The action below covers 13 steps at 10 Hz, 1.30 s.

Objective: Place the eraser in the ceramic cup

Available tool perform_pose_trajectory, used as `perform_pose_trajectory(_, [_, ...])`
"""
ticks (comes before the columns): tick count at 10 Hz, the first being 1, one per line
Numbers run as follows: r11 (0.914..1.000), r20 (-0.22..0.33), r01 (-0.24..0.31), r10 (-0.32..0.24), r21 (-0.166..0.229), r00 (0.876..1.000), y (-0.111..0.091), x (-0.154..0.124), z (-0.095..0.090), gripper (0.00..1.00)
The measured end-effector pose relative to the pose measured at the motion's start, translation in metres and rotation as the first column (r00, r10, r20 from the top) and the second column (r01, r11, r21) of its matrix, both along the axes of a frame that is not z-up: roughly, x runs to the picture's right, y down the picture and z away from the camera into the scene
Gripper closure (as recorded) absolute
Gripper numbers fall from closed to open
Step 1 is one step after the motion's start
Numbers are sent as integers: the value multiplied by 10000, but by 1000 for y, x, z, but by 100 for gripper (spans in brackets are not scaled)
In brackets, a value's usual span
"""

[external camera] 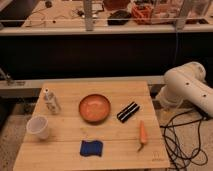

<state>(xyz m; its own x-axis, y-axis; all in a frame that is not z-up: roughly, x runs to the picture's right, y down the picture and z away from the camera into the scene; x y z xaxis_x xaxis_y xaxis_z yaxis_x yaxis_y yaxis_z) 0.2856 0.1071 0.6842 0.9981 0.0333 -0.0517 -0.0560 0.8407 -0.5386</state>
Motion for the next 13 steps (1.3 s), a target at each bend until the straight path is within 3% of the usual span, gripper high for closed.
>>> perform_pose_trajectory(2, [10000,4,11,-11,6,10000,0,0,0,20])
perform_pose_trajectory(5, [9990,348,422,-427,143,9985,-9,-23,24,20])
perform_pose_trajectory(8, [9980,415,563,-574,271,9975,-9,-23,28,20])
perform_pose_trajectory(13, [9985,828,464,-487,291,9954,-13,-45,53,20])
